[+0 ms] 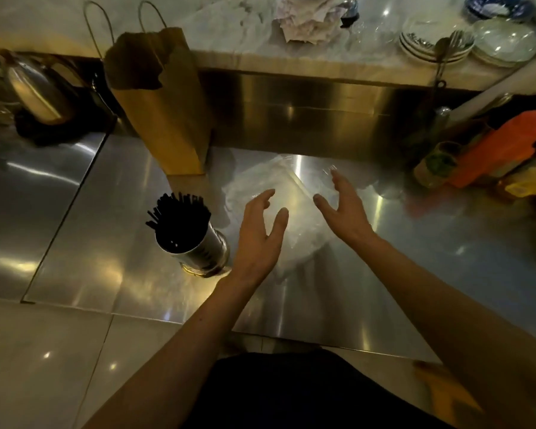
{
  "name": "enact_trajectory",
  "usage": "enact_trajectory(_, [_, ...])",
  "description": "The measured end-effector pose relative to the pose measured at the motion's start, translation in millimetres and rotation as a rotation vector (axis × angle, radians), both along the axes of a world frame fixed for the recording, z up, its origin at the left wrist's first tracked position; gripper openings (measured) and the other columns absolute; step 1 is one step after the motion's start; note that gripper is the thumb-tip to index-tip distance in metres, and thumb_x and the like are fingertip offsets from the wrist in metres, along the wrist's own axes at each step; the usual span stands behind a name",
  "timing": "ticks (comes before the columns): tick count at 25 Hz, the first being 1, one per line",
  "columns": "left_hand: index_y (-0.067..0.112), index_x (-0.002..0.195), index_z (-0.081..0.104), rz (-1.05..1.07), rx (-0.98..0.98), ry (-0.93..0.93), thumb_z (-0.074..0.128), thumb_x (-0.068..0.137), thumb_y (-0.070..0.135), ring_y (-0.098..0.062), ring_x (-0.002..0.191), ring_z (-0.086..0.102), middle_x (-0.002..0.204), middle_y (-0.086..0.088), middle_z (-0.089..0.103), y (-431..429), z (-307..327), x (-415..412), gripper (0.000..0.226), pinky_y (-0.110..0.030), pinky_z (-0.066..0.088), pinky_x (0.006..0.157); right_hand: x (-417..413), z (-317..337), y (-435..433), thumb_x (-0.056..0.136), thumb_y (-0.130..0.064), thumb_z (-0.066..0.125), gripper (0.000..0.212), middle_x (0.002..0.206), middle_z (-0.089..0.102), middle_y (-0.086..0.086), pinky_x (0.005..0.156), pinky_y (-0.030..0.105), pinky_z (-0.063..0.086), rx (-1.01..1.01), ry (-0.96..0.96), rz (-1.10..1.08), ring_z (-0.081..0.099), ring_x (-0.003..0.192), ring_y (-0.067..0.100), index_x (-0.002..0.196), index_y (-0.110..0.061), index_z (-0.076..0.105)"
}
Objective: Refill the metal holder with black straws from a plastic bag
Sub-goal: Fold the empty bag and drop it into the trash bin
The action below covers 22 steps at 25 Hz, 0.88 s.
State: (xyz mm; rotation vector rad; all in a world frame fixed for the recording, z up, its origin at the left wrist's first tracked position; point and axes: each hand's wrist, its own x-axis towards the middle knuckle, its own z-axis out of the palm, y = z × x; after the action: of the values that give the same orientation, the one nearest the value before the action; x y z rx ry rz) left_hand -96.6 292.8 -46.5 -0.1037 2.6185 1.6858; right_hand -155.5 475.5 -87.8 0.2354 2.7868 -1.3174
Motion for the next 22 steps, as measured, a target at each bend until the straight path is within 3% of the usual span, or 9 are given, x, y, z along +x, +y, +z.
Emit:
enact_trajectory(5, [0.022,0.140,0.042,0.299,0.188,-0.358,0.055,0.097,0.036,-0.021,0.127,0.048,0.141,-0.004,0.046,5,-37,-10,0.047,-0.037,0.041,0.106,-15,-14,19,0.096,-0.038,0.057,0.066,0.153,0.038,0.011,0.112,0.044,0.036,-0.040,-0.183,0.077,0.040,0.139,0.030,0.151,-0.018,0.027])
enact_trajectory(8, [0.019,0.141,0.040,0.451,0.342,-0.595,0.059,0.094,0.036,-0.027,0.120,0.052,0.136,-0.010,0.050,-4,-57,-20,0.054,-0.039,0.044,0.097,-21,-23,22,0.096,-0.038,0.057,0.065,0.152,0.040,0.011,0.111,0.044,0.038,-0.099,-0.295,0.071,0.041,0.138,0.030,0.151,-0.018,0.027])
enact_trajectory(10, [0.015,0.139,0.043,0.497,0.403,-0.687,0.062,0.092,0.036,-0.024,0.105,0.057,0.127,-0.011,0.055,-11,-68,-24,0.055,-0.037,0.047,0.088,-27,-26,20,0.096,-0.038,0.056,0.064,0.153,0.040,0.011,0.111,0.044,0.037,-0.135,-0.357,0.073,0.041,0.138,0.031,0.150,-0.018,0.028])
enact_trajectory(14, [0.004,0.129,0.051,0.504,0.488,-0.755,0.059,0.094,0.029,-0.016,0.075,0.053,0.095,-0.006,0.052,-16,-78,-35,0.043,-0.032,0.045,0.072,-44,-31,16,0.096,-0.037,0.056,0.062,0.150,0.042,0.011,0.108,0.043,0.039,-0.173,-0.431,0.059,0.045,0.134,0.030,0.149,-0.018,0.031])
enact_trajectory(17, [0.015,0.097,0.059,0.518,0.602,-0.786,0.060,0.095,0.026,-0.014,0.072,0.053,0.081,-0.005,0.049,-18,-84,-40,0.011,-0.026,0.043,0.063,-57,-37,13,0.095,-0.037,0.057,0.060,0.149,0.044,0.010,0.109,0.044,0.039,-0.195,-0.482,0.035,0.046,0.133,0.029,0.147,-0.019,0.035])
enact_trajectory(19, [0.019,0.079,0.052,0.518,0.656,-0.810,0.059,0.096,0.026,-0.011,0.061,0.051,0.071,-0.003,0.047,-16,-85,-43,0.019,-0.024,0.042,0.063,-63,-41,12,0.095,-0.038,0.057,0.058,0.149,0.043,0.010,0.107,0.043,0.039,-0.192,-0.514,0.024,0.045,0.133,0.030,0.146,-0.020,0.036])
enact_trajectory(21, [0.016,0.084,0.056,0.516,0.630,-0.802,0.056,0.098,0.022,-0.016,0.058,0.059,0.070,-0.015,0.052,-12,-83,-49,0.015,-0.023,0.049,0.068,-68,-44,10,0.095,-0.037,0.057,0.057,0.151,0.041,0.010,0.107,0.044,0.039,-0.188,-0.543,0.013,0.044,0.134,0.032,0.145,-0.021,0.036])
enact_trajectory(22, [0.008,0.099,0.061,0.516,0.621,-0.793,0.056,0.098,0.020,-0.027,0.069,0.067,0.080,-0.031,0.056,-10,-80,-52,0.013,-0.026,0.054,0.077,-71,-46,9,0.095,-0.036,0.057,0.057,0.151,0.040,0.010,0.107,0.044,0.038,-0.187,-0.562,-0.003,0.044,0.134,0.032,0.145,-0.020,0.037])
